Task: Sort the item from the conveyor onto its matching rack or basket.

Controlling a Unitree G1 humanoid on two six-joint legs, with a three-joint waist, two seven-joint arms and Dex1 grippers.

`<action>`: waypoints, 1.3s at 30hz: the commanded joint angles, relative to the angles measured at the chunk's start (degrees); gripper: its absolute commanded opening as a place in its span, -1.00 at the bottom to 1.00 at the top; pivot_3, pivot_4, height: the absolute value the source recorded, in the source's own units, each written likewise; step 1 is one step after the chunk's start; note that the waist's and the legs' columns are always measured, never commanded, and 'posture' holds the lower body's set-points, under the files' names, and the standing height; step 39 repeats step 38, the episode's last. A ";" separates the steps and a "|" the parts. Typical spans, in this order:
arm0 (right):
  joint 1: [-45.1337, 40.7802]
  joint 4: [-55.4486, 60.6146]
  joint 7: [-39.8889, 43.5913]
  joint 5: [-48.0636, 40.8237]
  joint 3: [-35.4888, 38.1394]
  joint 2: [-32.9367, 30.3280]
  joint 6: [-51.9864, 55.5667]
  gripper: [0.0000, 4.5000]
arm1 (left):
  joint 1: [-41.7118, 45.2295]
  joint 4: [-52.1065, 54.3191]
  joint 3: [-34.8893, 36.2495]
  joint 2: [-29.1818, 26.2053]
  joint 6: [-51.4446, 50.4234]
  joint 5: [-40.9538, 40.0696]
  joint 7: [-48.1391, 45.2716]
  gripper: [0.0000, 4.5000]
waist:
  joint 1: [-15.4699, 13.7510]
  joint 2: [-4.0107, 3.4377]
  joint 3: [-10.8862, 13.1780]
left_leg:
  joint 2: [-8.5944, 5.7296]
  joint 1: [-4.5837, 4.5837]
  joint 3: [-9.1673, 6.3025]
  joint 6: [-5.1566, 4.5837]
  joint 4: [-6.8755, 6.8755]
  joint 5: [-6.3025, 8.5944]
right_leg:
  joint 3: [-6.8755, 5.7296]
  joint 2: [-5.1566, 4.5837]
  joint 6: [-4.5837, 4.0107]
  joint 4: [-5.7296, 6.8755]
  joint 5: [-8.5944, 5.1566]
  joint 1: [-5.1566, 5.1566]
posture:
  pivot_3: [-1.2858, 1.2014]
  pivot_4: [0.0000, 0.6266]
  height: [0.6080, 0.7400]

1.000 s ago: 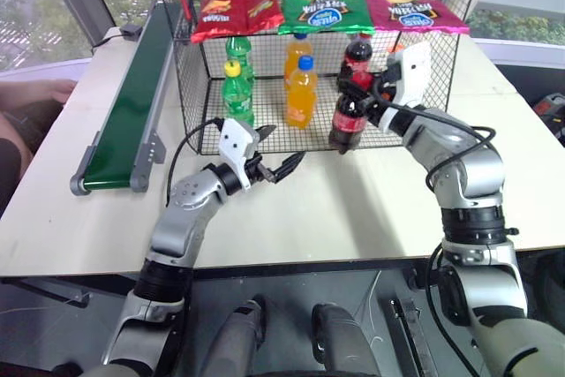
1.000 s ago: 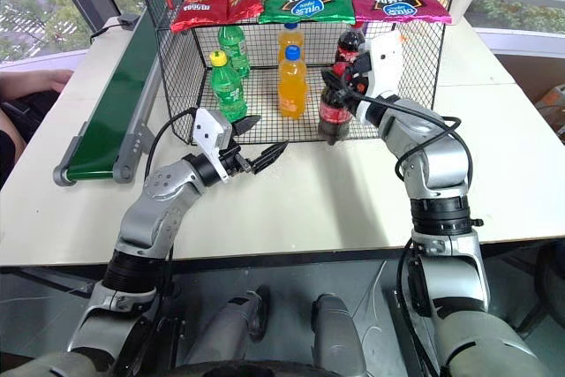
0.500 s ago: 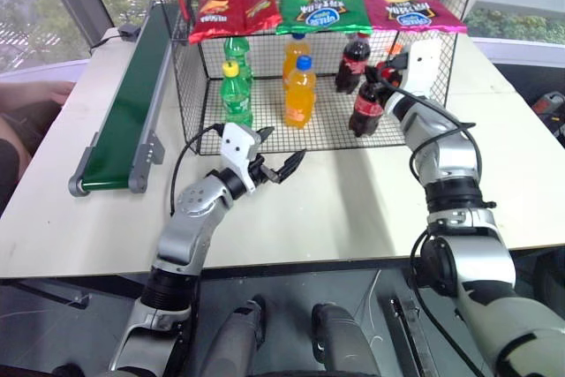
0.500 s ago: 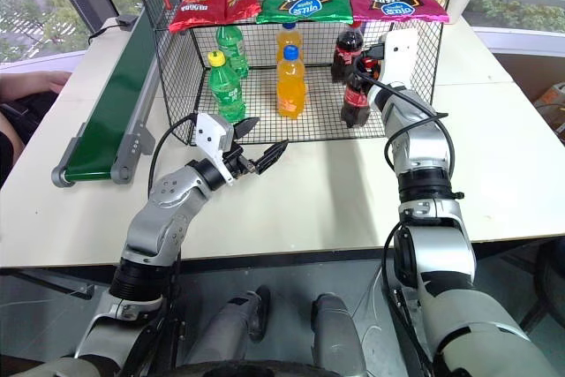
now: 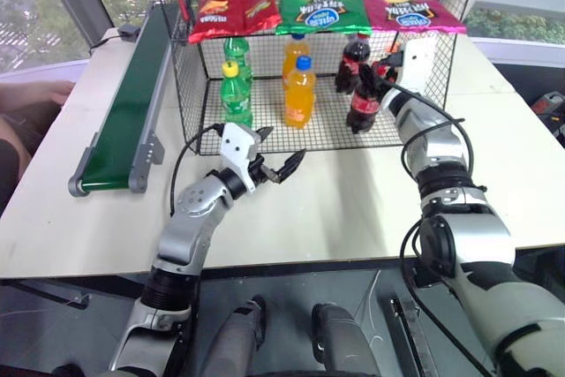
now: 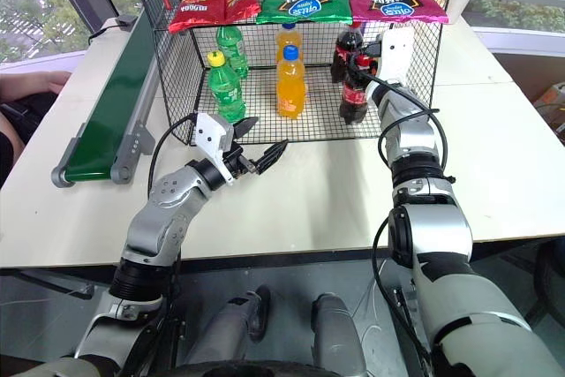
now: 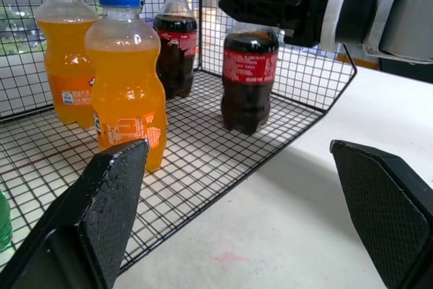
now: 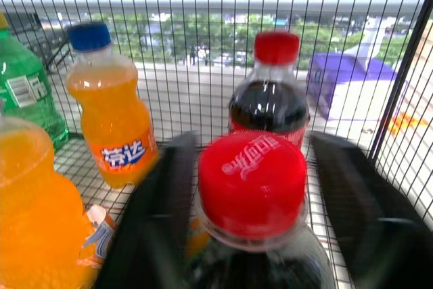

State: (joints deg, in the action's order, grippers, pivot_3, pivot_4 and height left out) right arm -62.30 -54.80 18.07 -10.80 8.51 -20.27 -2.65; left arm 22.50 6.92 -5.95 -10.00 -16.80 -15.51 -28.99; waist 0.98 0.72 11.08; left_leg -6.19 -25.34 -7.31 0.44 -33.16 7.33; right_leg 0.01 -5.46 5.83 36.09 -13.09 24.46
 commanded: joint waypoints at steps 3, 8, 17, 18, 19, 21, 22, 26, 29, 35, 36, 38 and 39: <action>-1.80 2.22 0.82 0.46 0.52 -0.15 -1.42 0.98 | 0.06 2.06 -0.02 0.09 0.57 -0.02 0.29 1.00 | 0.02 -0.01 0.00 | 0.01 0.02 -0.01 0.00 0.00 0.00 | 0.00 0.01 0.00 0.01 0.00 0.00 | 0.03 -0.52 0.97; 1.37 8.90 1.66 0.81 -0.08 -0.87 1.46 0.98 | -0.14 2.18 -0.17 0.00 0.55 0.01 0.33 1.00 | -0.01 -0.01 -0.01 | 0.01 0.02 0.00 0.01 0.00 0.00 | 0.02 0.01 -0.01 0.02 0.00 0.00 | 0.03 -0.52 0.97; 17.04 38.45 5.02 -2.45 -0.49 -5.19 22.14 0.98 | -1.22 2.25 -1.66 -3.20 -0.41 0.12 -3.28 1.00 | -0.13 -0.05 -0.03 | 0.00 0.01 -0.01 0.01 -0.01 0.00 | 0.04 -0.01 -0.02 0.02 -0.01 -0.01 | 0.03 -0.52 0.97; 19.41 42.29 5.65 -3.46 -0.50 -5.56 25.33 0.98 | -1.37 2.45 -1.76 -3.94 -1.18 -0.26 -4.15 1.00 | -0.08 -0.06 -0.03 | 0.01 0.01 0.01 0.01 -0.01 0.00 | 0.06 -0.01 -0.02 0.02 -0.01 0.01 | 0.03 -0.52 0.97; 21.97 46.00 6.90 -4.70 -0.80 -5.96 28.28 0.98 | -1.51 2.59 -1.84 -4.78 -1.73 -0.42 -4.95 1.00 | -0.09 -0.07 -0.04 | 0.03 0.02 0.02 0.01 -0.01 0.01 | 0.06 0.00 -0.04 0.04 -0.02 0.01 | 0.03 -0.52 0.97; 27.15 52.50 10.02 -7.21 -1.89 -6.52 32.60 0.98 | -1.78 2.39 -1.24 -5.74 -1.56 -0.36 -5.41 1.00 | -0.14 -0.06 -0.05 | 0.04 0.03 -0.01 0.01 0.01 0.01 | 0.06 0.00 -0.19 0.05 -0.11 0.01 | 0.03 -0.52 0.97; 29.12 55.04 11.44 -8.48 -2.33 -6.58 34.18 0.98 | -1.79 2.09 -0.74 -5.87 -1.40 -0.22 -4.99 1.00 | -0.12 -0.06 -0.05 | 0.06 0.03 -0.04 0.01 0.01 0.01 | 0.04 0.00 -0.19 0.04 -0.11 0.00 | 0.03 -0.52 0.97; 36.63 63.47 16.68 -13.26 -4.93 -6.45 39.57 0.98 | -3.11 1.78 -0.20 -7.81 -1.21 1.31 -4.29 1.00 | -0.21 -0.06 -0.05 | 0.03 0.02 -0.02 0.01 -0.01 0.01 | 0.05 -0.03 -0.19 0.03 -0.11 -0.01 | 0.03 -0.52 0.97; 41.55 66.96 20.31 -13.64 -9.29 -6.61 40.10 0.98 | -5.77 2.51 -0.03 -9.57 -0.68 2.71 -3.75 1.00 | -0.12 -0.08 -0.09 | 0.04 0.05 -0.01 0.03 -0.01 0.03 | 0.05 -0.07 -0.20 0.02 -0.12 -0.04 | 0.03 -0.52 0.97; 42.65 65.50 21.75 -12.56 -12.21 -5.41 39.02 0.98 | -8.23 3.95 0.64 -10.61 -0.79 2.86 -2.61 1.00 | -0.46 -0.07 -0.09 | 0.04 0.02 -0.03 0.16 -0.08 0.11 | 0.02 -0.11 -0.21 -0.01 -0.13 -0.08 | 0.03 -0.52 0.97; 42.75 65.14 22.12 -12.41 -12.68 -5.30 38.78 0.98 | -8.58 4.04 0.82 -10.60 -0.52 2.73 -2.48 1.00 | -0.43 -0.07 -0.09 | 0.04 0.02 -0.03 0.16 -0.08 0.11 | 0.02 -0.12 -0.20 -0.02 -0.13 -0.10 | 0.03 -0.52 0.97; 42.78 64.59 22.59 -11.87 -13.46 -5.32 37.98 0.98 | -9.09 4.10 1.24 -10.23 -0.07 2.37 -2.38 1.00 | -0.40 -0.07 -0.09 | 0.04 0.02 -0.03 0.17 -0.08 0.11 | 0.02 -0.14 -0.21 -0.03 -0.14 -0.10 | 0.03 -0.52 0.97; 42.78 64.59 22.59 -11.87 -13.46 -5.32 37.98 0.98 | -9.09 4.10 1.24 -10.23 -0.07 2.37 -2.38 1.00 | -0.40 -0.07 -0.09 | 0.04 0.02 -0.03 0.17 -0.08 0.11 | 0.02 -0.14 -0.21 -0.03 -0.14 -0.10 | 0.03 -0.52 0.97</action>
